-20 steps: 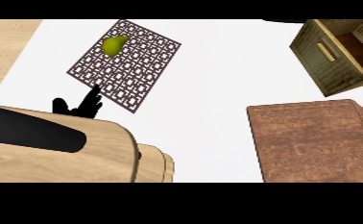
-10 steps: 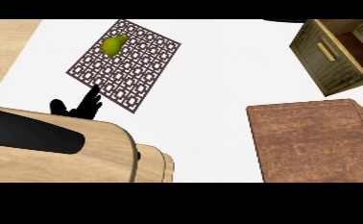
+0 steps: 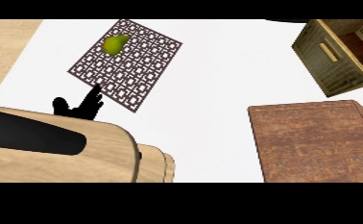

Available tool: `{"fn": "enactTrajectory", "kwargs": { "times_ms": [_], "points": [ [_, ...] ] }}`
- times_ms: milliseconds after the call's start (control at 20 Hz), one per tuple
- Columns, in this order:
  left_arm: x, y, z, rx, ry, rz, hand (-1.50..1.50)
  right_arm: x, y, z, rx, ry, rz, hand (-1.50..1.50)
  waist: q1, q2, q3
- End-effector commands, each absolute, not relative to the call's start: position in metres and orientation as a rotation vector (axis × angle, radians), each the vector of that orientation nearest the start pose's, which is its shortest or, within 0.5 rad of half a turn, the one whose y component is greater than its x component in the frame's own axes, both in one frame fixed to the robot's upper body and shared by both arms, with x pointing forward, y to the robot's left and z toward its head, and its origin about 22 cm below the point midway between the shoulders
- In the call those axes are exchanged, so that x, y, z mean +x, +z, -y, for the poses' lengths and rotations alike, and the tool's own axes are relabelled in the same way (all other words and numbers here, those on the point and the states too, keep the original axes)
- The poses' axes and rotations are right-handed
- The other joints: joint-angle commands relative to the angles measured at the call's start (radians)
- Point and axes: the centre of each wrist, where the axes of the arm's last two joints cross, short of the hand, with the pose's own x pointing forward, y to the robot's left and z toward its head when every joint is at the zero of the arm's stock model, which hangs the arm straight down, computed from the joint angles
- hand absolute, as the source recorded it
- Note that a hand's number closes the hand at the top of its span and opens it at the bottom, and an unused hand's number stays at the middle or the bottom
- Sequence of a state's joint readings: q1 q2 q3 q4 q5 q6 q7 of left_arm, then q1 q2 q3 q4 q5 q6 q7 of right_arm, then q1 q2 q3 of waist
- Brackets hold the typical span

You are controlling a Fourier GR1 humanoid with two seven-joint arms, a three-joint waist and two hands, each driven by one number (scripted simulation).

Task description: Pick the tomato from the cutting board and place it in the basket

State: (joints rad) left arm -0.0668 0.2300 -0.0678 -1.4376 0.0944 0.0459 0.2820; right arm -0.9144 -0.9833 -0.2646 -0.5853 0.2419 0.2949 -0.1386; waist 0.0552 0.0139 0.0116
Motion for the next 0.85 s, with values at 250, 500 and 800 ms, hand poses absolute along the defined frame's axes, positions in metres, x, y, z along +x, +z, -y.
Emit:
{"fn": "enactTrajectory", "kwargs": {
  "times_ms": [250, 500, 800],
  "points": [
    [0.218, -0.047, -0.276, 0.126, -0.082, 1.032, 0.0, 0.339, 0.289, 0.526, -0.811, 0.266, 1.648, -1.5, 0.009, 0.003, -0.009],
    [0.226, -0.044, -0.274, 0.116, -0.091, 1.05, 0.0, 0.322, 0.285, 0.549, -0.788, 0.096, 1.618, -1.5, 0.006, 0.008, -0.008],
    [0.225, -0.043, -0.275, 0.109, -0.088, 1.049, 0.0, 0.274, 0.306, 0.587, -0.844, 0.018, 1.583, -1.5, 0.008, 0.013, -0.006]
  ]
}}
